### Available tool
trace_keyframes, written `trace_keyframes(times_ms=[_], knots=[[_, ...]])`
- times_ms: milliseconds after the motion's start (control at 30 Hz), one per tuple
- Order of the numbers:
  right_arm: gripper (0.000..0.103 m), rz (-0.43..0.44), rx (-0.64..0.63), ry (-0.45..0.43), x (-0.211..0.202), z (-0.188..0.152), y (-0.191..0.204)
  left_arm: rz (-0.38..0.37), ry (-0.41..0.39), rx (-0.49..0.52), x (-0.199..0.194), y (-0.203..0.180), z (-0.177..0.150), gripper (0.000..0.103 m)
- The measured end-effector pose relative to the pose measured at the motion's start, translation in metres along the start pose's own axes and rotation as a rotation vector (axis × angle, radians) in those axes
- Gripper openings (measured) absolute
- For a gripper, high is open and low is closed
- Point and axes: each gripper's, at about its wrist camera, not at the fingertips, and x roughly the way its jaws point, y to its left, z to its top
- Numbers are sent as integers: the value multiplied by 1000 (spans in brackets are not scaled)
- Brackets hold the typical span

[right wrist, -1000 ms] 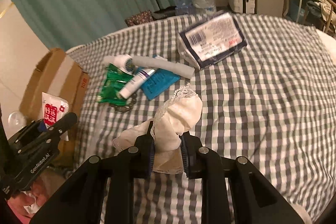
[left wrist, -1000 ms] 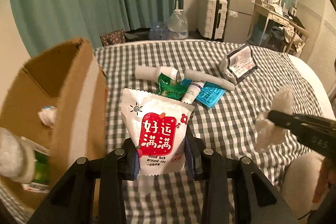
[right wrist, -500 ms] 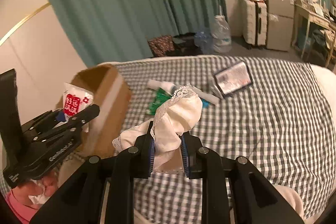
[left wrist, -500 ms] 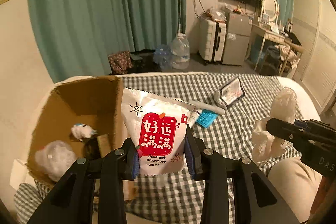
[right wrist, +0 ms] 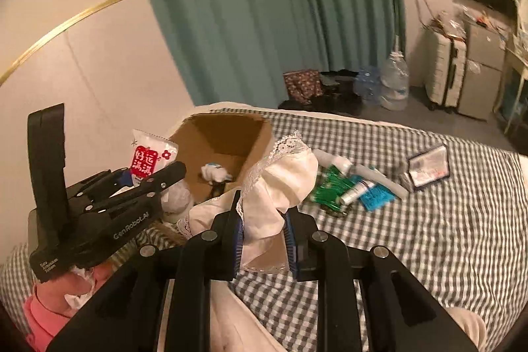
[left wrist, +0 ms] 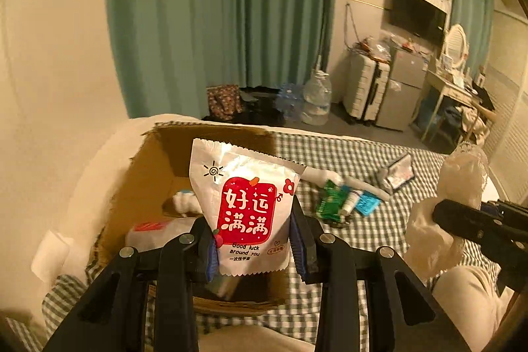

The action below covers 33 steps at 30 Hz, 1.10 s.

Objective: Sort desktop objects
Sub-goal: 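Carry the snack packet and lace cloth over the cardboard box with both tools, then open both tools to drop the packet and lace cloth into the box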

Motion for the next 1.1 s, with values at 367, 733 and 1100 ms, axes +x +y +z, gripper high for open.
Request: trace_keyframes(times_ms=[367,733,1100], knots=[[21,63,-76,76,62,14,48,58,64,-101,27,60,-11,35],[21,105,-71,176,144,15,57,81,145,-135,72,91,-13,35],[72,108,-11,124,159,28,48,132,101,-154,92,93,14,83]])
